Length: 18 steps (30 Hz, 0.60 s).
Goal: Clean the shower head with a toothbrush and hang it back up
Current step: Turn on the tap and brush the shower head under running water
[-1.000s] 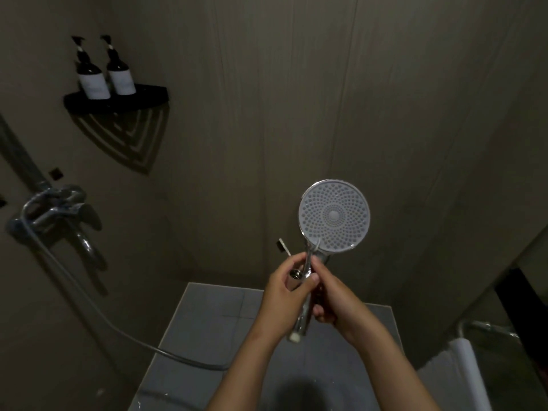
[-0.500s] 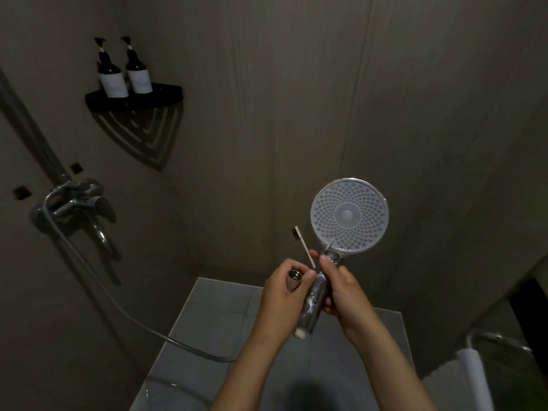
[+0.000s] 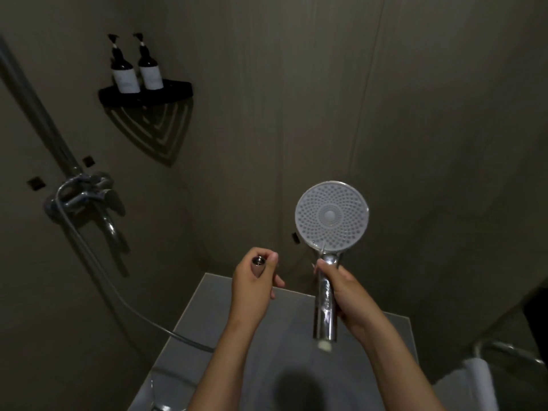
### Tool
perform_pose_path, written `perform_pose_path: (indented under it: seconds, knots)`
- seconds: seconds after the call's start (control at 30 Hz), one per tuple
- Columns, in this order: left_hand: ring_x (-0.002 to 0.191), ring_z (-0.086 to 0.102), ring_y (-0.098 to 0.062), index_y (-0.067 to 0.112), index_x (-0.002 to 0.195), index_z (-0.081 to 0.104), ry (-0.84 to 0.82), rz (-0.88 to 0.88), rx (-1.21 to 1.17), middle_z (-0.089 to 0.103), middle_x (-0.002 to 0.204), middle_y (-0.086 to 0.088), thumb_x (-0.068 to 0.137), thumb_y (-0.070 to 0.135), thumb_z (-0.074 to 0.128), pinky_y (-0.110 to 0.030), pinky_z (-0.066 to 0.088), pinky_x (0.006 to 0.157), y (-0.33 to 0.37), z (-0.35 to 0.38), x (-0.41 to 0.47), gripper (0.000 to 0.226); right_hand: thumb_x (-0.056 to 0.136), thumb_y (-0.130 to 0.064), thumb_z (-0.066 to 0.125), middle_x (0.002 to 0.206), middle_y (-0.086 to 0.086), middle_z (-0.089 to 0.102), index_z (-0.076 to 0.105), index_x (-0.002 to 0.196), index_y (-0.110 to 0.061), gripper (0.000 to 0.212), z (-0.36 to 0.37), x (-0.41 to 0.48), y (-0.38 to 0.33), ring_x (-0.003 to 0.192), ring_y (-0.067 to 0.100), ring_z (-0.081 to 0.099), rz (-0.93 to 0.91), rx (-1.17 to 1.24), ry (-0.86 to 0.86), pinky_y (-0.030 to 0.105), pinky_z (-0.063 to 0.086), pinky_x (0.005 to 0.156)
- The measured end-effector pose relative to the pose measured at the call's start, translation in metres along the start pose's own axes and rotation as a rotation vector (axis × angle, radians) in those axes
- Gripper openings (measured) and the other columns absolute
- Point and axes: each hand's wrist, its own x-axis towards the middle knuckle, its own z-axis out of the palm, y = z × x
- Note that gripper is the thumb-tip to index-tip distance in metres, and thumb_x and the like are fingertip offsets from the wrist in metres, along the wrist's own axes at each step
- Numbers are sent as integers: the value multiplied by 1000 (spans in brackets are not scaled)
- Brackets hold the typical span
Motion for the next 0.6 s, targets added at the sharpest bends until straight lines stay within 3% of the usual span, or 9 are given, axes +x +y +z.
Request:
perform_pose_path:
  seconds: [0.13, 0.27, 0.43, 0.6]
  knots:
    - [54, 56, -19, 9, 83, 59, 32, -4, 9, 59, 55, 3, 93, 18, 55, -20, 37, 40, 3, -7, 8, 14, 93, -32, 53, 79, 2, 53, 58, 96, -18, 15, 9, 11, 4, 70, 11, 52, 35, 7, -77, 23, 44, 59]
    - [49, 53, -11, 10, 87, 61, 57, -12, 3, 61, 70, -3, 93, 20, 56, -16, 36, 43, 2, -20, 18, 12, 90, -36, 56, 67, -1, 52, 56, 90, -16, 20, 26, 28, 10, 60, 11, 51, 101, 23, -125, 24, 38, 55]
    - [46, 44, -11, 9, 88, 61, 138, -31, -39, 59, 66, 2, 93, 18, 55, -19, 37, 46, -8, -50, 37, 12, 92, -30, 54, 55, -6, 61, 58, 83, -15, 18, 58, 59, 20, 51, 6, 58, 146, 75, -207, 25, 42, 57]
    - [44, 42, -11, 11, 86, 62, 221, -52, -26, 58, 63, 5, 93, 17, 55, -19, 35, 43, -25, -84, 71, 11, 93, -29, 52, 61, -2, 63, 60, 85, -14, 18, 98, 102, 28, 55, 10, 60, 180, 43, -288, 23, 46, 55]
